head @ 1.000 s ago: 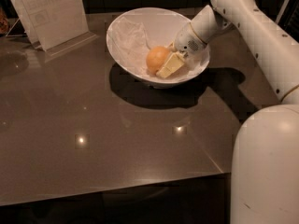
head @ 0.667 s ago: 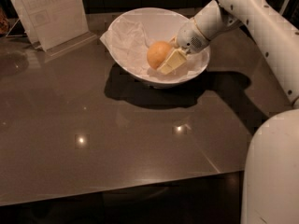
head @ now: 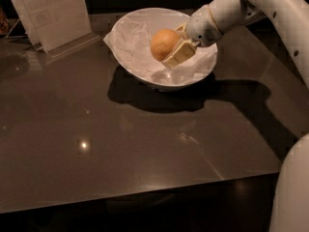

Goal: Pick orange from white bowl

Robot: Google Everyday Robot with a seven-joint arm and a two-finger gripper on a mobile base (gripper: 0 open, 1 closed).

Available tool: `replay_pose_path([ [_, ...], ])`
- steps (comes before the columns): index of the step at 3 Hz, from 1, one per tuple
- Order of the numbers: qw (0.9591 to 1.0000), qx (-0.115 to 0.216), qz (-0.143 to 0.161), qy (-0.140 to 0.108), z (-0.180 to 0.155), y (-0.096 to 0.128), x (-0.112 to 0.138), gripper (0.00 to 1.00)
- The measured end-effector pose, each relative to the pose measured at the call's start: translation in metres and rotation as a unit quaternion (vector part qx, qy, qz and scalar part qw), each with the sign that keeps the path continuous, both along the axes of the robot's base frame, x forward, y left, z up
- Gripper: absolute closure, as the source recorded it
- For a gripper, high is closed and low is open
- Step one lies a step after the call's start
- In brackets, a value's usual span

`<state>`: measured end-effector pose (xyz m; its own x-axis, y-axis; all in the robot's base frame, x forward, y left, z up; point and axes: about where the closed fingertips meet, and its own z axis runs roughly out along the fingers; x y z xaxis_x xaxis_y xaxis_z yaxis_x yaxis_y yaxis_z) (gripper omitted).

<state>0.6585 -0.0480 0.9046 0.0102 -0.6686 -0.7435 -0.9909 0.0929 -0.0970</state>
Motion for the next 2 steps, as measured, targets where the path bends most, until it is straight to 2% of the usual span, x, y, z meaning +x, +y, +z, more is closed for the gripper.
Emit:
replay_pose_path([
  [1, 0.9988, 0.037, 0.017, -0.026, 0.0266, -0.0040, -0.0164, 1.00],
  [2, 0.9988, 0.037, 0.017, -0.026, 0.0266, -0.0040, -0.0164, 1.00],
])
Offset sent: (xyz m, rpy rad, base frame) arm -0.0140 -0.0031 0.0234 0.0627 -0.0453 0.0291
